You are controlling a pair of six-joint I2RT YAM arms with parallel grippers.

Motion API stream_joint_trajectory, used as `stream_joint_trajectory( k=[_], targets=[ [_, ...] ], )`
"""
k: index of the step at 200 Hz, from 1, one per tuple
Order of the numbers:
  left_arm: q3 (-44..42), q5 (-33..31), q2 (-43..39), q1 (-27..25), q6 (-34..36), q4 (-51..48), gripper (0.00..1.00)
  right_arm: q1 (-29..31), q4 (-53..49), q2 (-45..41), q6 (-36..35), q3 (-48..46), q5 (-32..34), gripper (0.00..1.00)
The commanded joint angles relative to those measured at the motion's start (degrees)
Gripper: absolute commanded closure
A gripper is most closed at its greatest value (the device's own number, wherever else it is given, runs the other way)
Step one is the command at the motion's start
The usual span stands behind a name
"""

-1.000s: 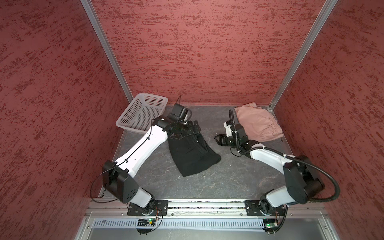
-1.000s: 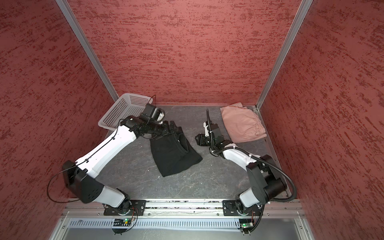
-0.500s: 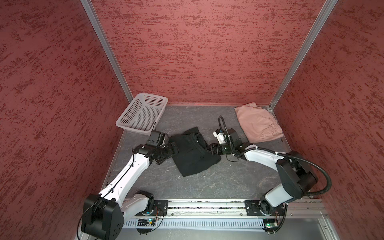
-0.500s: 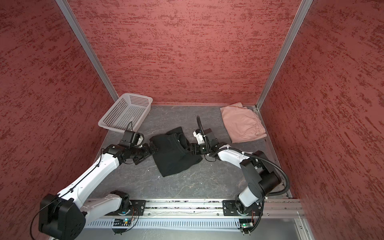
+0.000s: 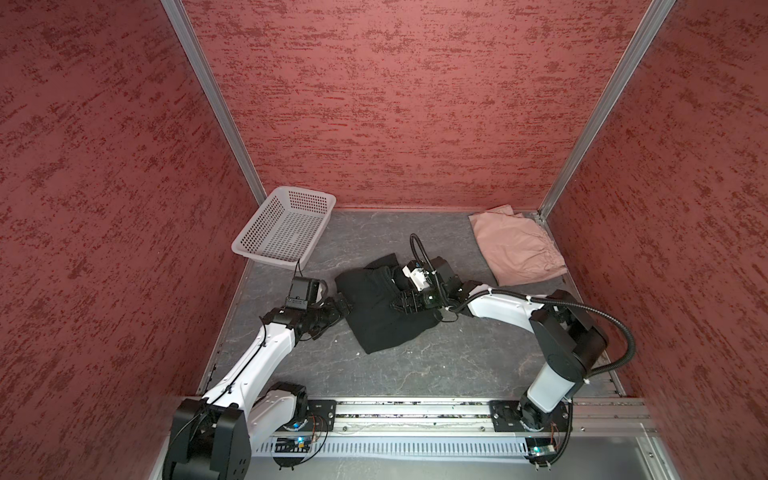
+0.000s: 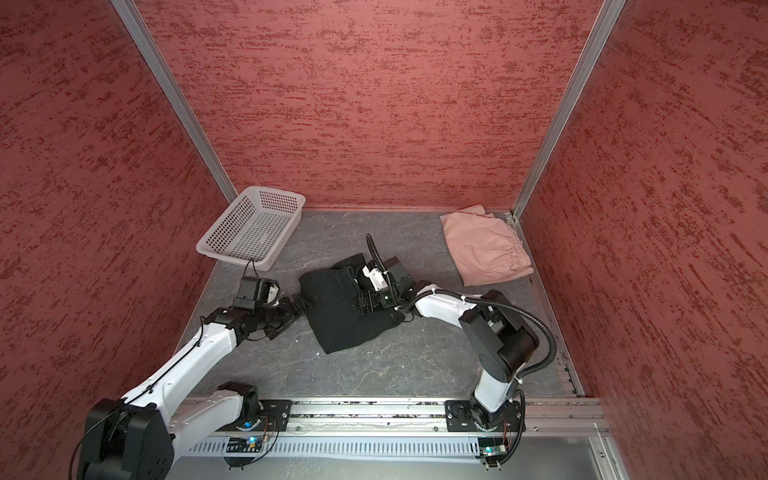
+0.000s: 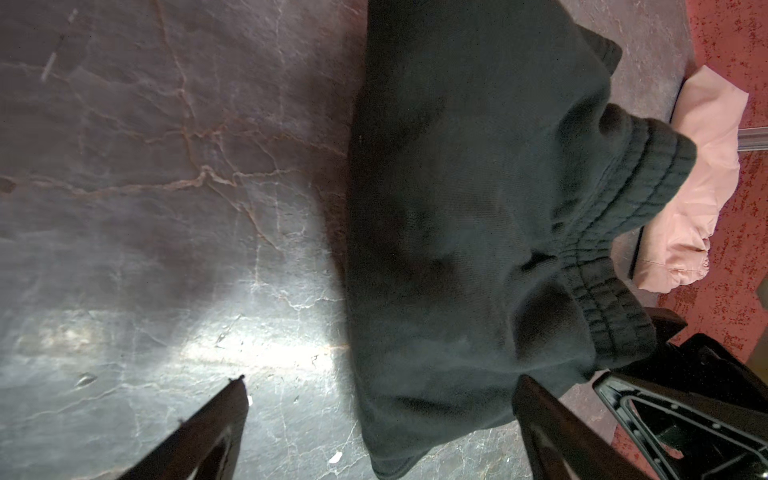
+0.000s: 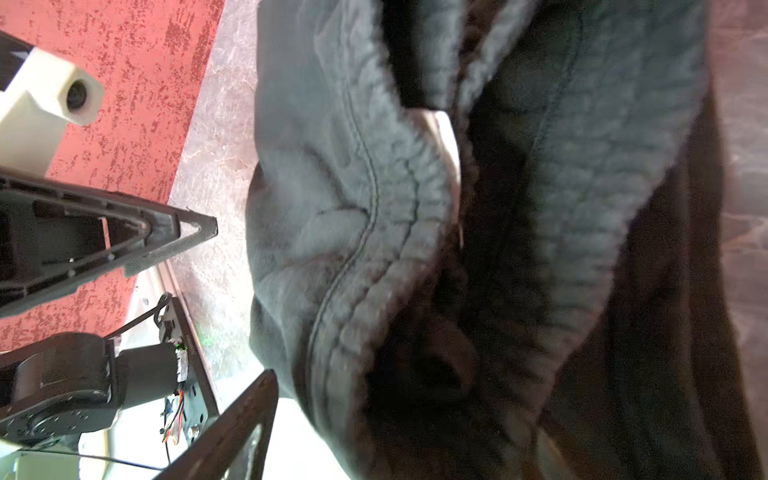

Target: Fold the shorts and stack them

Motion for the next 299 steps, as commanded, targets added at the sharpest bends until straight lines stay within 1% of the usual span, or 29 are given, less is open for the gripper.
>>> stream_joint_trajectory(
  k=[1,14,28,39,59,65,74,90,103,132,178,186,197,218,233,258,265,280,289,296,299],
  targets=[
    [-0.3,1.1,1.1,0.8,0.3,2.5,0.01,-0.1,1.8,3.2,0.3,2.4,0.9,0.19],
    [-0.3,1.7,1.1,1.1,0.7,2.2,0.01,-0.1,2.9,3.9,1.4,2.8,0.2,0.21],
    [-0.3,1.2,0.5,1.2,1.3,1.5,0.00,-0.1,4.9,3.9,2.8,2.4,-0.1,0.28],
    [-0.6,0.8,-0.1,1.8,1.7,1.1,0.01,-0.1,5.1,3.8,3.1,2.8,-0.1,0.37],
    [-1.1,1.2,-1.0,3.1,2.2,1.0,0.01,-0.1,4.2,3.3,3.1,3.1,1.8,0.65],
    [-1.3,1.4,-1.3,3.5,2.2,1.0,0.01,-0.1,3.5,3.0,3.1,3.3,2.4,0.72],
    [-1.5,1.6,-1.8,3.9,2.3,0.9,0.01,-0.1,2.1,2.5,3.3,4.0,2.9,0.84],
    [-2.1,1.5,-2.3,4.5,2.4,1.5,0.01,0.3,0.8,0.2,4.3,4.2,3.5,0.97],
    [-2.5,1.8,-2.0,4.9,2.6,2.6,0.01,1.1,-0.5,-2.3,4.9,4.2,5.3,1.00],
    [-2.6,2.6,-0.1,5.2,3.3,4.5,0.01,2.1,-3.7,-7.8,8.0,4.4,7.8,1.00],
    [-2.7,3.4,1.6,5.2,3.3,7.2,0.01,2.2,-7.3,-15.8,12.1,1.2,10.6,1.00],
    [-2.7,3.5,2.1,5.1,3.3,7.6,0.01,2.2,-7.8,-16.0,12.6,0.6,10.3,1.00],
    [-2.7,4.0,2.9,5.1,3.3,8.2,0.01,2.1,-7.7,-18.6,14.1,-0.4,9.3,1.00],
    [-2.3,4.7,4.7,4.8,3.5,8.8,0.01,1.9,-6.5,-20.8,17.9,-4.2,7.8,1.00],
    [-1.6,4.4,5.6,4.0,3.9,8.7,0.01,1.1,-6.7,-21.6,18.8,-7.1,7.9,1.00],
    [-0.6,3.2,6.5,2.7,4.1,8.4,0.01,-1.1,-7.0,-21.0,17.3,-11.0,8.9,0.92],
    [-0.4,3.1,6.7,2.3,4.2,8.5,0.01,-1.7,-7.4,-20.5,16.0,-11.1,9.6,0.86],
    [-0.1,2.9,7.0,1.6,4.0,8.6,0.01,-1.9,-10.7,-18.5,11.4,-8.9,13.2,0.69],
    [0.1,2.6,7.2,1.1,3.9,8.5,0.00,-1.9,-13.7,-17.0,8.3,-6.6,14.7,0.65],
    [0.2,2.5,7.4,0.9,3.8,8.5,0.01,-1.9,-16.5,-16.6,6.2,-4.7,15.8,0.59],
    [0.2,2.5,7.5,0.8,3.8,8.5,0.01,-1.9,-18.0,-15.0,5.3,-3.8,16.3,0.57]
  ],
)
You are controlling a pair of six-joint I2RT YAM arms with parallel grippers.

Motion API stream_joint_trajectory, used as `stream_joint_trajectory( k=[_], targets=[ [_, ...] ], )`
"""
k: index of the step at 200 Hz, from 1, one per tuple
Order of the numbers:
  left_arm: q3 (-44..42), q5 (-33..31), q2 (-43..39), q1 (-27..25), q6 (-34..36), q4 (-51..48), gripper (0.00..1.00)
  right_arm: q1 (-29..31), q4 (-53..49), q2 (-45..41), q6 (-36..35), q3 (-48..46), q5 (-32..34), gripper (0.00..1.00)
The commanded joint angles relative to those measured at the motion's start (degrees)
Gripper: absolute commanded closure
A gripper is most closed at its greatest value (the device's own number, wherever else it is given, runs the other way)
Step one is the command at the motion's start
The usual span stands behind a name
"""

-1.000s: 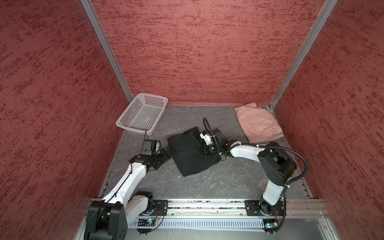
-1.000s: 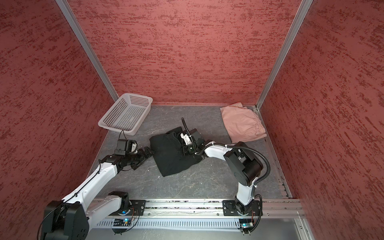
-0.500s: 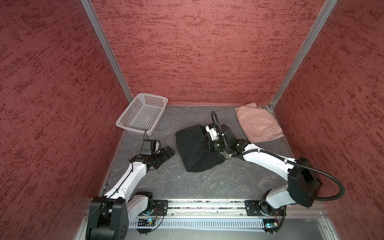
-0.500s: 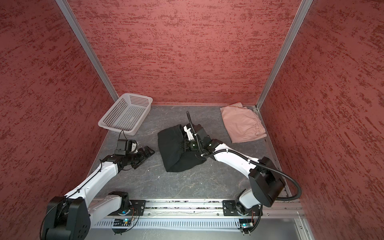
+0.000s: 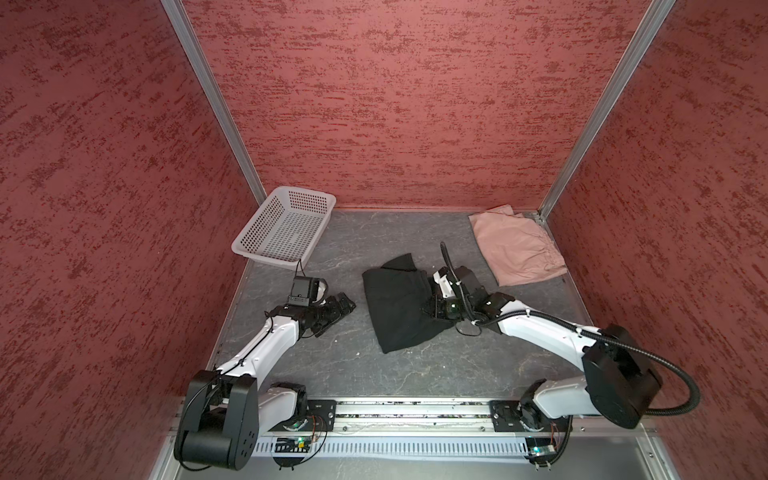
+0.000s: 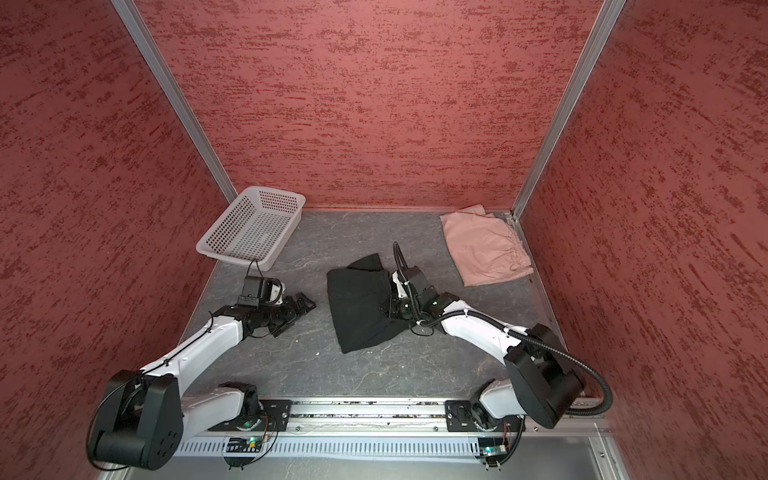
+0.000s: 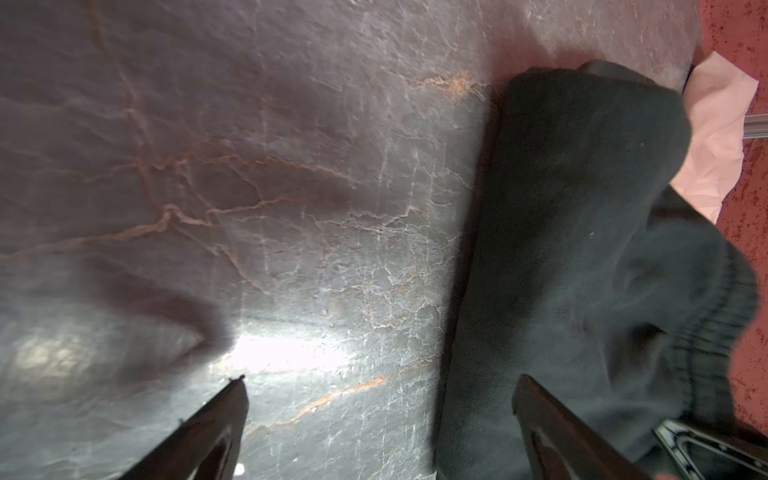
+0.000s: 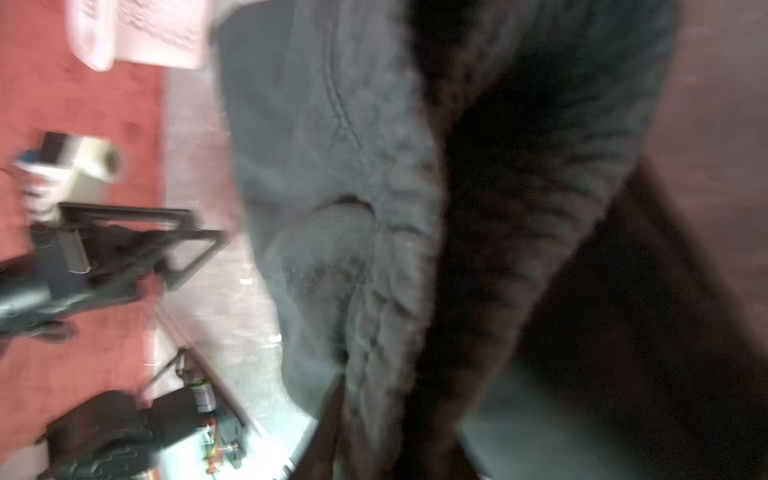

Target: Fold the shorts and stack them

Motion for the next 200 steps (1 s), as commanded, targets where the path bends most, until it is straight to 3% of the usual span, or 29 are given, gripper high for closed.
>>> stream_joint_trajectory(
  k=[1,35,76,97,127,159,200],
  targets=[
    [1.6,-1.0,0.6,-1.0,0.7,0.8,0.01,-0.2,-7.1,3.0,-8.1,6.4,5.8,0.56],
    [2.9,-1.8,1.2,-2.9,0.5,-0.5,0.01,-0.2,-19.9,1.9,-12.8,13.7,11.4,0.33],
    [6.2,-3.7,0.7,-6.3,-0.5,-2.2,0.01,-0.2,-27.6,0.7,-15.5,19.8,15.7,0.30],
    [6.1,-4.2,0.5,-7.1,-1.4,-0.9,0.01,-0.2,-22.7,0.4,-16.5,19.9,13.7,0.49],
    [4.0,-3.5,1.5,-8.1,-3.4,3.0,0.01,-0.1,-3.7,1.3,-14.1,14.2,-4.2,0.78],
    [3.2,-3.4,3.4,-9.7,-4.0,4.3,0.01,-0.9,2.9,9.1,-15.1,9.3,-7.0,0.87],
    [2.8,-3.9,3.4,-11.4,-3.7,4.3,0.01,-4.9,13.8,12.2,-13.7,-0.2,-11.0,0.88]
  ],
)
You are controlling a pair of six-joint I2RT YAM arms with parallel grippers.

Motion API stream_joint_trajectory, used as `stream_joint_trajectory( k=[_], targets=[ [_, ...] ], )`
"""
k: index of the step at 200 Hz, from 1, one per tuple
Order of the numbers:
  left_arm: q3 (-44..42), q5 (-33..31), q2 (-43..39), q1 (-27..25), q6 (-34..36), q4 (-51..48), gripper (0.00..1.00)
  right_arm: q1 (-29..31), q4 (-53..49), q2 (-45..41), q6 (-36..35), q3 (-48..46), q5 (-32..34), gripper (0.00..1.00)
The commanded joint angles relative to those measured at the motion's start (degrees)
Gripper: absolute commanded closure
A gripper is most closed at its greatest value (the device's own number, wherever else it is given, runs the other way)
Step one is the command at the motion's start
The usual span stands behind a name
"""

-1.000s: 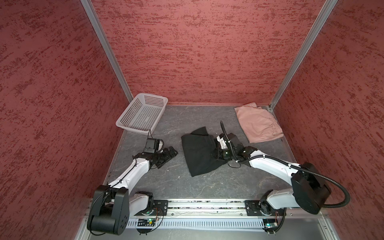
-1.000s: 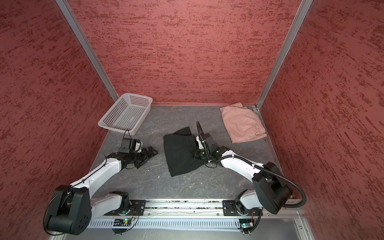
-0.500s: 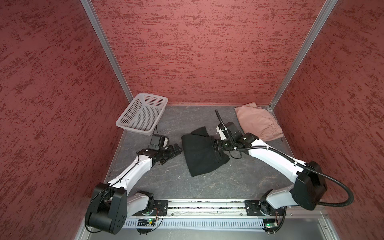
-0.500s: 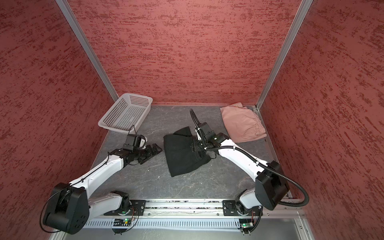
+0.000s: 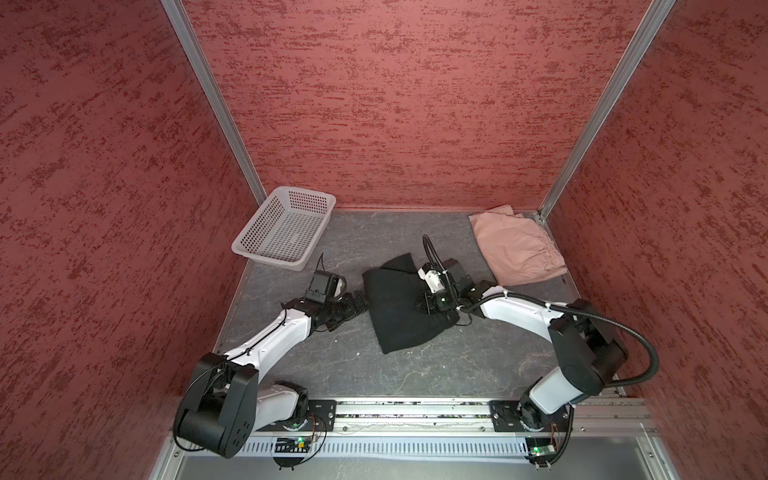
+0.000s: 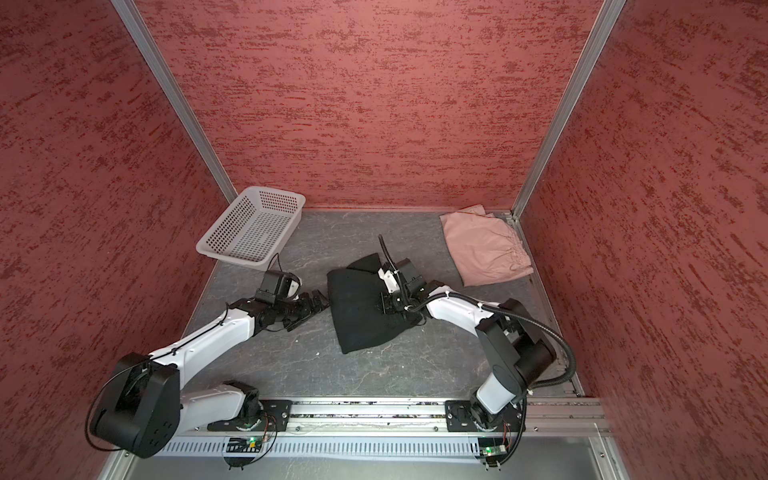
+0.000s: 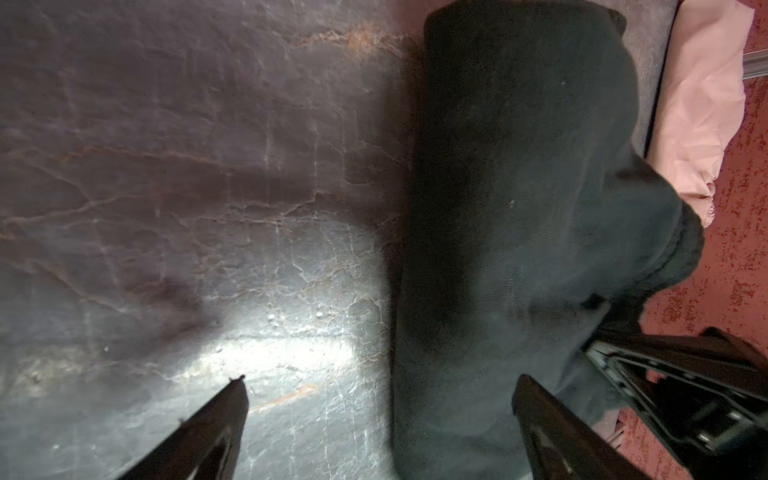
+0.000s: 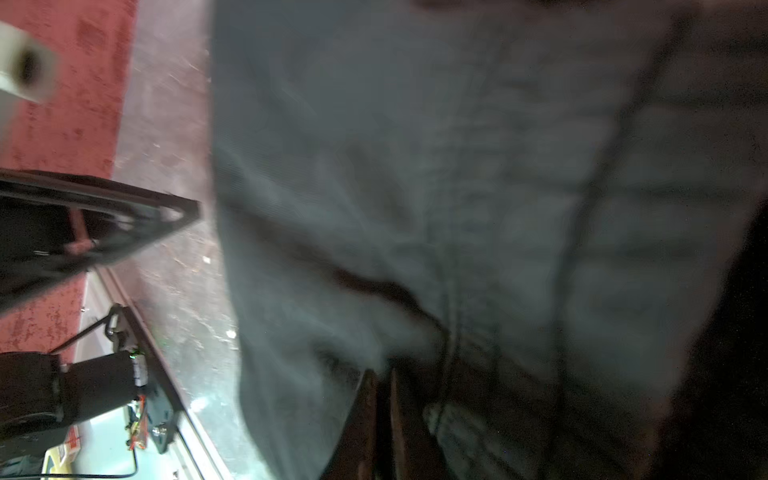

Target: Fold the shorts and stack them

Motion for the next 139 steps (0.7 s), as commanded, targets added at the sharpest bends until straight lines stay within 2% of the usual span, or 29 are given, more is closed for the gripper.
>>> stream_joint_trajectory(
  k=[1,13,45,55,74,92,120,139],
  targets=[
    [-0.8,-0.8,-0.6,-1.2,-0.1,1.6,0.01,-2.0,10.3,0.6,0.4,-4.2,-4.3,0.88],
    [-1.4,-1.3,-0.9,-2.0,-0.1,2.1,0.01,-3.0,15.2,1.5,2.2,-7.6,-6.6,0.88],
    [-3.7,-0.7,-0.8,-2.8,-0.6,4.6,0.01,-7.9,31.4,5.7,8.3,-15.2,-17.3,0.77],
    [-3.8,-0.6,-0.3,-2.8,-0.6,4.7,0.01,-8.8,33.3,7.2,9.8,-15.3,-20.6,0.74],
    [-3.2,-0.1,0.8,-2.9,-0.1,4.9,0.01,-8.8,26.0,6.1,6.4,-12.0,-18.2,0.67],
    [-2.1,0.7,0.7,-3.7,0.6,6.0,0.01,-8.8,18.3,1.1,2.4,-8.1,-15.0,0.59],
    [-0.1,0.1,-0.1,-6.2,2.8,8.5,0.01,-8.8,7.7,-5.1,-3.6,-2.7,-5.7,0.45],
    [0.9,-0.6,0.6,-7.1,3.7,9.1,0.01,-8.7,6.1,-4.1,-6.9,-0.4,-5.4,0.45]
  ],
)
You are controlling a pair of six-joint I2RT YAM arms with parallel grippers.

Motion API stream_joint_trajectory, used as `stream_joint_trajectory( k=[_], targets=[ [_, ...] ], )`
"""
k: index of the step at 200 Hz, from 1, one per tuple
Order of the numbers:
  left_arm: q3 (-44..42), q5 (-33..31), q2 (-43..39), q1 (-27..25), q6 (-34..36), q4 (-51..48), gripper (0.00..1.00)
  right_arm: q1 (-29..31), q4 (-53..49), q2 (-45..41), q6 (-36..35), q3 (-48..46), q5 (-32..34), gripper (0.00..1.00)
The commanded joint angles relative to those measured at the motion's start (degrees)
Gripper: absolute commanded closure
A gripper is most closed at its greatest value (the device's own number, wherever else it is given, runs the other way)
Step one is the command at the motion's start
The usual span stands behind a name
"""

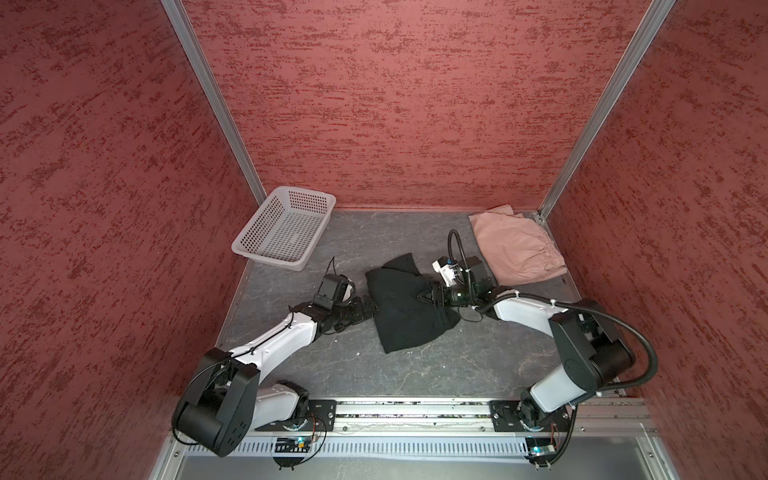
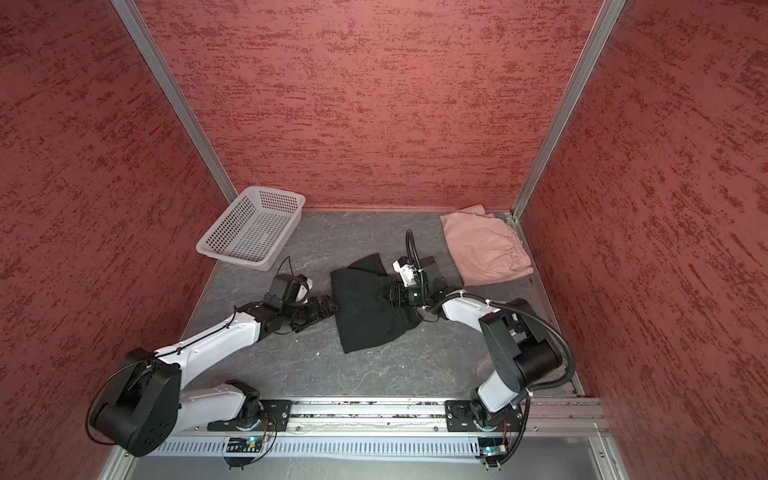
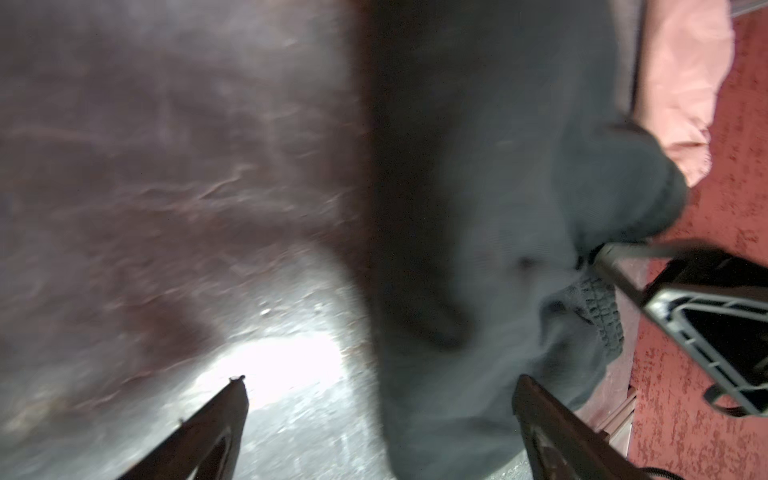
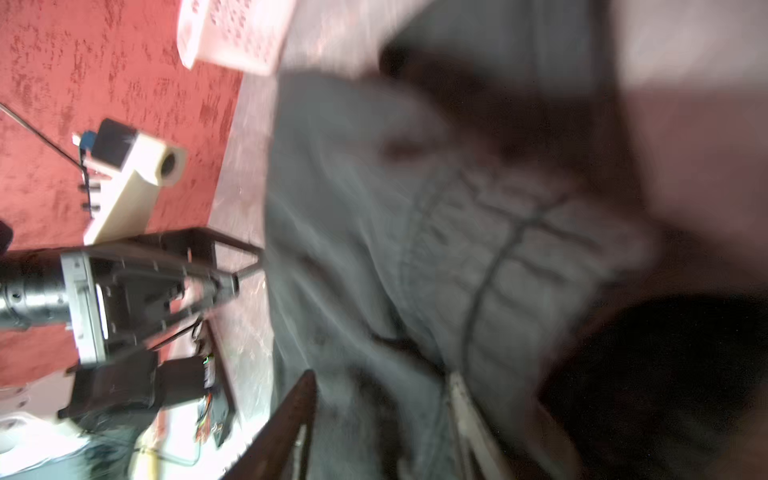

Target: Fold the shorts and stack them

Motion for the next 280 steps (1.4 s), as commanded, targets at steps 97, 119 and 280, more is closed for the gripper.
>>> stream_joint_trajectory(
  k=[97,119,280],
  targets=[
    [-1.1,-0.6,1.6,-2.7,-0.3,6.3,0.01,-2.4,-0.5,22.6,-8.5,12.1,-1.3,0.69],
    [-1.2,-1.1,2.8,-2.7,0.2,6.4,0.01,-2.3,0.8,17.3,-8.4,10.7,-0.9,0.44],
    [5.3,-1.1,9.0,-1.2,6.6,5.0,0.01,-4.5,3.3,-10.0,3.3,-18.5,10.8,0.11]
  ],
)
